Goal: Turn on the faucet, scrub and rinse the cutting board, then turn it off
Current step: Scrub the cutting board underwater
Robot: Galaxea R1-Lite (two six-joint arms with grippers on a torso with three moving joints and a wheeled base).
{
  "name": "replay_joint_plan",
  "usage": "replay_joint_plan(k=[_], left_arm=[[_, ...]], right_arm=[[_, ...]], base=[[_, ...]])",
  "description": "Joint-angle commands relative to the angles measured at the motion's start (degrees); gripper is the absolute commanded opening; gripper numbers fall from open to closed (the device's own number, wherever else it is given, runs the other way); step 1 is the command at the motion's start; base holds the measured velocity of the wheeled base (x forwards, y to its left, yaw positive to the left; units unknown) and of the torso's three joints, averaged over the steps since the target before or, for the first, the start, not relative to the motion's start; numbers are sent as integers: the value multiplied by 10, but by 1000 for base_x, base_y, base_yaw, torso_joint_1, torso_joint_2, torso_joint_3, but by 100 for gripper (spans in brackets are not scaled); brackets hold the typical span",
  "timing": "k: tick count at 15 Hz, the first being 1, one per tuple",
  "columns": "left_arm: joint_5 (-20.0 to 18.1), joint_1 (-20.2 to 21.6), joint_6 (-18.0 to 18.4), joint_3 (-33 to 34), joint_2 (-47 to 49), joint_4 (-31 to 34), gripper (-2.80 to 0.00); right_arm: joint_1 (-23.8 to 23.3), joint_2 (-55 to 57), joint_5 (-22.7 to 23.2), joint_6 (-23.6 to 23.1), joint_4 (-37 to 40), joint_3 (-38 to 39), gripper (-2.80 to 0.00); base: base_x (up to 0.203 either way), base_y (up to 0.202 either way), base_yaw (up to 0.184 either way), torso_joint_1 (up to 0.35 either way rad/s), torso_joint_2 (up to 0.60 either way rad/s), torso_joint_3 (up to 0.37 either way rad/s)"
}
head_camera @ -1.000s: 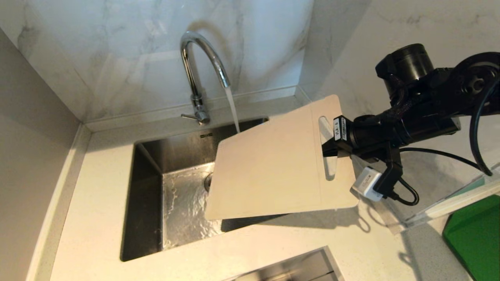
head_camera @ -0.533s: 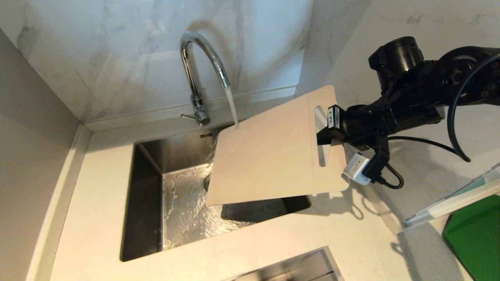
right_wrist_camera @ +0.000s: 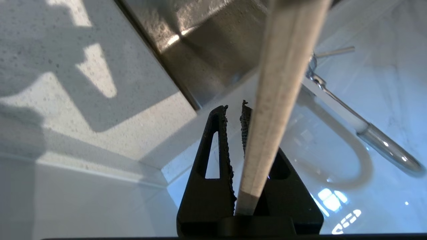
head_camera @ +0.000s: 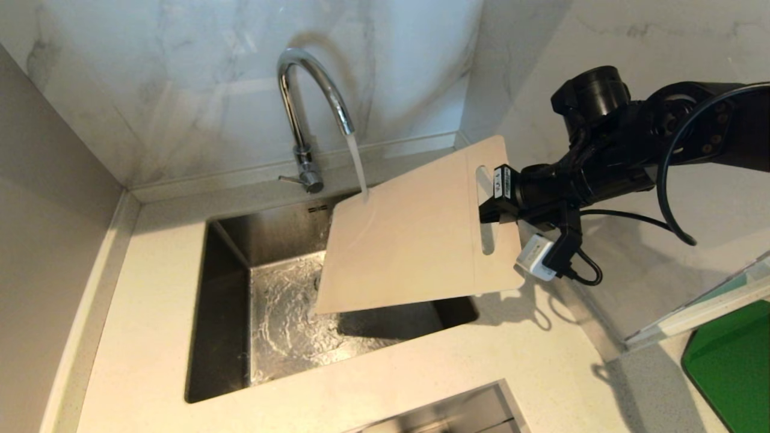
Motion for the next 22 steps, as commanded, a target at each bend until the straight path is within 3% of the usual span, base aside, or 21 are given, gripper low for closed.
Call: replay_joint_plan(k=[1, 12, 17, 22], left_arm=[[0, 0, 0, 1, 1, 0, -280], [-1, 0, 1, 1, 1, 0, -280], [-1, 0, 1, 1, 1, -1, -280], [-2, 0, 2, 1, 1, -1, -280]], right_arm=[[2, 18, 1, -9, 1, -13, -280], [42, 82, 3, -9, -1, -73, -280], [49, 102, 51, -4, -58, -73, -280], [50, 107, 57, 4, -78, -73, -280]], base=[[0, 0, 0, 0, 0, 0], [0, 0, 0, 0, 0, 0], [0, 0, 0, 0, 0, 0], [0, 0, 0, 0, 0, 0]])
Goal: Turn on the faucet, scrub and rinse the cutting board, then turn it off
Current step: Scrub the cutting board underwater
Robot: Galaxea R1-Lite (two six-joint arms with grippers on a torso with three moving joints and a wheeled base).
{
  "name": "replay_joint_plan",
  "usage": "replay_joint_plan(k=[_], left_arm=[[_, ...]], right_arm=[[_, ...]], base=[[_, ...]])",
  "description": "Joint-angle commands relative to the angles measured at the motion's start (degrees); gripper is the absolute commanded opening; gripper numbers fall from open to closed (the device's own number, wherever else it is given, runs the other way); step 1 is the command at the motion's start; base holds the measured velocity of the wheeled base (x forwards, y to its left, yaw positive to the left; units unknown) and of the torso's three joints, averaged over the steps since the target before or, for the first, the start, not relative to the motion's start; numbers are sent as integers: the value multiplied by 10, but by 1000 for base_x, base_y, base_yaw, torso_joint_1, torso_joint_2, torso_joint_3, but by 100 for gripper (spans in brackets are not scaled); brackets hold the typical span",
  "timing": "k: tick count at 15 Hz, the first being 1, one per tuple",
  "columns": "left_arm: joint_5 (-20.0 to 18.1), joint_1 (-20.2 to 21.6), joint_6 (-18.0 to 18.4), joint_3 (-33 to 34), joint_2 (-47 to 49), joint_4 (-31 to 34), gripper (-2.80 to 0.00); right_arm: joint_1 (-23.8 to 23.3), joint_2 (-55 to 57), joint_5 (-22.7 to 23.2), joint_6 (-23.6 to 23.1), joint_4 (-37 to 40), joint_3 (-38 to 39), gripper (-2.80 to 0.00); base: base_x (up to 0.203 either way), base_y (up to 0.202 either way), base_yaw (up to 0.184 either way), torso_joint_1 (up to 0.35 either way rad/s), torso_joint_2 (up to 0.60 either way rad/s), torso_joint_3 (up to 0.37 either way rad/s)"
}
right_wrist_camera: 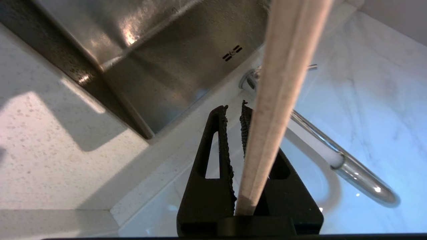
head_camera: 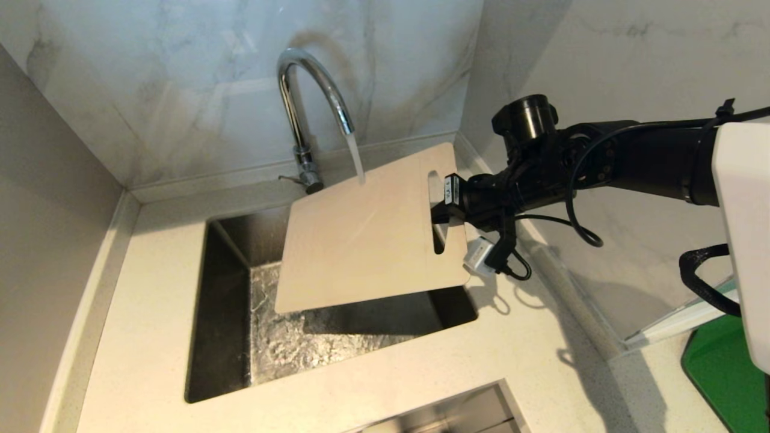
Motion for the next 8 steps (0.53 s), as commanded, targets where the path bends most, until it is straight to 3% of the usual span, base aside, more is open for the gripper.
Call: replay_joint_plan(k=[1, 8], left_arm=[[0, 0, 0, 1, 0, 0, -280], [0, 0, 2, 1, 0, 0, -280]], right_arm=[[1, 6, 11, -5, -8, 0, -280], [20, 17, 26, 19, -54, 0, -280]], base=[[0, 0, 0, 0, 0, 0], [0, 0, 0, 0, 0, 0]])
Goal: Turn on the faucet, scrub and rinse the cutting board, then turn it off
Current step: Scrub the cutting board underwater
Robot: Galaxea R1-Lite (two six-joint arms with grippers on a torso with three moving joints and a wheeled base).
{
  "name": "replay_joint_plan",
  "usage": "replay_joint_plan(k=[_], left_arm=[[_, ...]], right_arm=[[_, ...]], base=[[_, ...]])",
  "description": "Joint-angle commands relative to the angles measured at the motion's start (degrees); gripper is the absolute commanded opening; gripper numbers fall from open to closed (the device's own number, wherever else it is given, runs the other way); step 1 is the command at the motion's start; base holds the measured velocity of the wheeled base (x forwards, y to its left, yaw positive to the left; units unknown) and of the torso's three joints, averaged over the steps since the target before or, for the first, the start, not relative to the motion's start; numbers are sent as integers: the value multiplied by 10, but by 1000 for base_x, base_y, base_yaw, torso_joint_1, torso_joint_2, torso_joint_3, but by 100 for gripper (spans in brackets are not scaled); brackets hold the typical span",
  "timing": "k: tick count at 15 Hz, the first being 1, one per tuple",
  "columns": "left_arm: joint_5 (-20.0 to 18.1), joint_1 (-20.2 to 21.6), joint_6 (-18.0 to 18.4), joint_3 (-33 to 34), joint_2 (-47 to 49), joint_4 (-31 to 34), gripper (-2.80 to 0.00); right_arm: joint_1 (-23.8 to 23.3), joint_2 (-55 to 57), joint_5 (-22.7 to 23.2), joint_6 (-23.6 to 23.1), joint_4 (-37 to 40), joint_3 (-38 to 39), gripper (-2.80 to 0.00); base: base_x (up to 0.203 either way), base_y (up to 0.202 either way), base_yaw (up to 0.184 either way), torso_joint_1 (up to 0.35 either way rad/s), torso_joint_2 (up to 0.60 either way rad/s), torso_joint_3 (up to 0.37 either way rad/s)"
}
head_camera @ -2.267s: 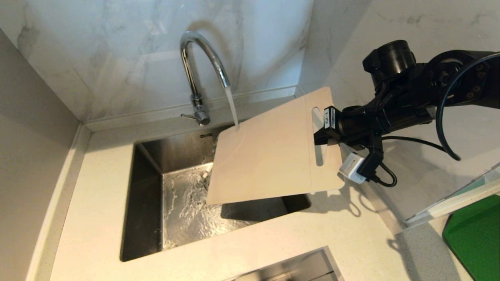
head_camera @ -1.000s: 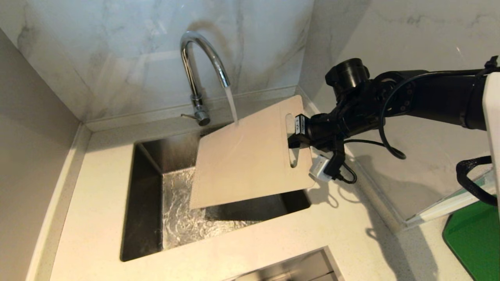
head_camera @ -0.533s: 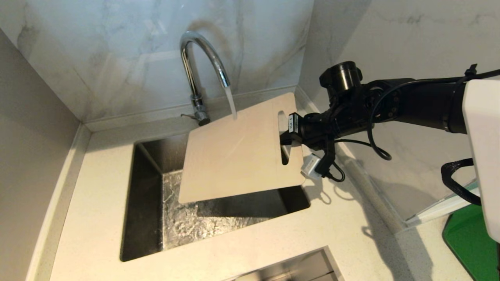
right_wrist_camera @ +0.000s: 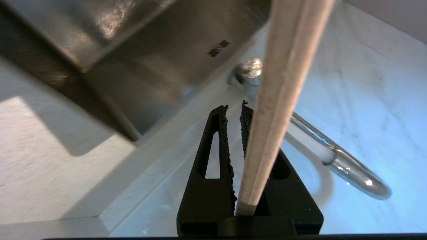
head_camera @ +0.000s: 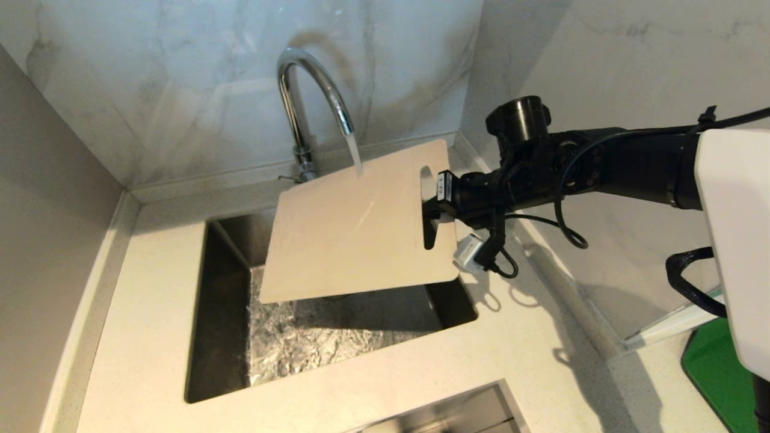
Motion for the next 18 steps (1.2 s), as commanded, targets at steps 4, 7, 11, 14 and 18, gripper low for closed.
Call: replay_joint_plan(k=[4, 7, 11, 14, 18], left_arm=[[0, 0, 1, 1, 0, 0, -280], [0, 0, 1, 1, 0, 0, -280], [0, 0, 1, 1, 0, 0, -280], [0, 0, 1, 1, 0, 0, -280], [0, 0, 1, 1, 0, 0, -280]], right_arm=[[13, 11, 9, 5, -16, 0, -280], [13, 14, 9, 4, -16, 0, -280], [16, 19, 11, 5, -17, 0, -280], [18, 19, 17, 16, -45, 0, -280], [18, 22, 18, 28, -56, 0, -280]], base=[[0, 0, 0, 0, 0, 0], [0, 0, 0, 0, 0, 0], [0, 0, 0, 0, 0, 0], [0, 0, 0, 0, 0, 0], [0, 0, 0, 0, 0, 0]])
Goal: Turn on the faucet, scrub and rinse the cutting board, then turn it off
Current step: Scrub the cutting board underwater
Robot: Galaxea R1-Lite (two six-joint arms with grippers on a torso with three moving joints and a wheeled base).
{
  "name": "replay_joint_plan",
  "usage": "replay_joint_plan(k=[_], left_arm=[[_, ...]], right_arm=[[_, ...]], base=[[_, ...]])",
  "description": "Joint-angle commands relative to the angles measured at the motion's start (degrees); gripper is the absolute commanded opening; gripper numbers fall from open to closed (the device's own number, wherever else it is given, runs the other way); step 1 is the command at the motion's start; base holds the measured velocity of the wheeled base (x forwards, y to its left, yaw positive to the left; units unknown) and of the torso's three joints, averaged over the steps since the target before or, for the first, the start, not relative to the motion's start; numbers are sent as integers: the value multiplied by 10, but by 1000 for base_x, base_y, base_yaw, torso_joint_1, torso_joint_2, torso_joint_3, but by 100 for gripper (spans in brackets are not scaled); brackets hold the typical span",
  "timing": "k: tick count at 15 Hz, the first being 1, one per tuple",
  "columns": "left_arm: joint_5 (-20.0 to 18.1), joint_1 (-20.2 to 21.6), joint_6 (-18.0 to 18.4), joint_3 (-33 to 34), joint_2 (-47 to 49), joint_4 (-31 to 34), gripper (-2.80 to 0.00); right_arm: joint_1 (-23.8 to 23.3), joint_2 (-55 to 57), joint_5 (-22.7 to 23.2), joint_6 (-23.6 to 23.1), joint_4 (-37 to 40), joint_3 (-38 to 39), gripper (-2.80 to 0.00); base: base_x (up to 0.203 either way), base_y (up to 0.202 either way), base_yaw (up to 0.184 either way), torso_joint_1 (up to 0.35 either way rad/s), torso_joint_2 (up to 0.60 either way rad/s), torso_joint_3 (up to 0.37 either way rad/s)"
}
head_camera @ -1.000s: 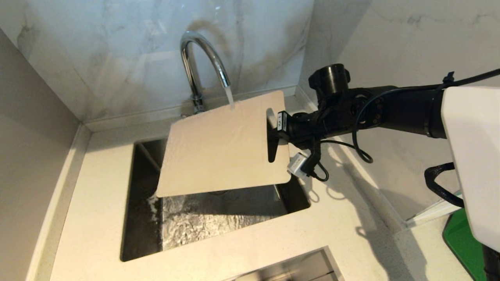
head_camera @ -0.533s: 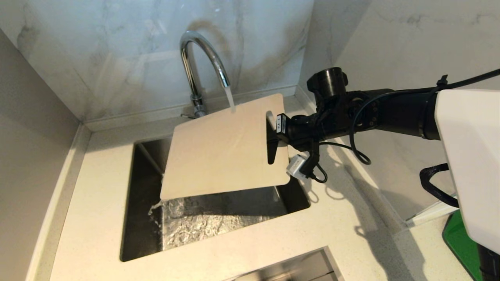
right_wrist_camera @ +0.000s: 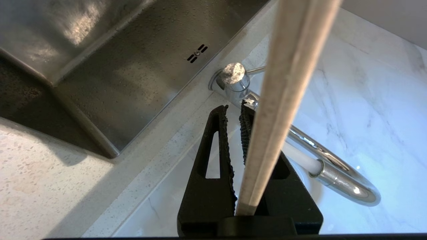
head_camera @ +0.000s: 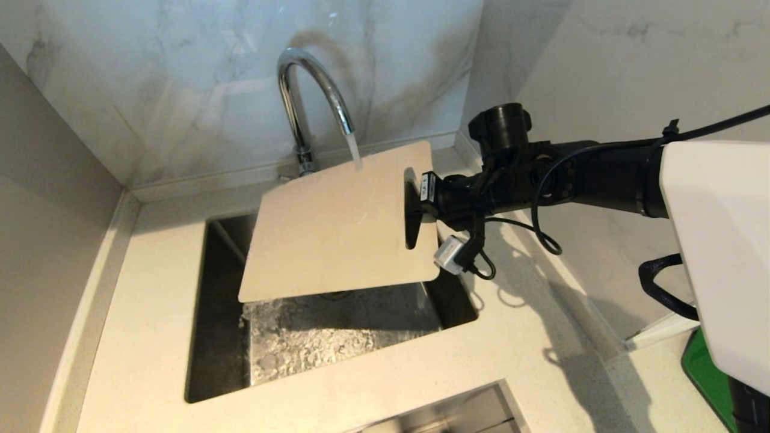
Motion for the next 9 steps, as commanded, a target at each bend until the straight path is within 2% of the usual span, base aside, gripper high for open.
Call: replay_joint_plan(k=[1, 9], left_arm=[[0, 0, 0, 1, 0, 0, -280], [0, 0, 0, 1, 0, 0, -280]], right_arm=[[3, 3, 2, -8, 0, 0, -280], [8, 6, 2, -5, -12, 10, -280]], base=[[0, 0, 0, 0, 0, 0], [0, 0, 0, 0, 0, 0]])
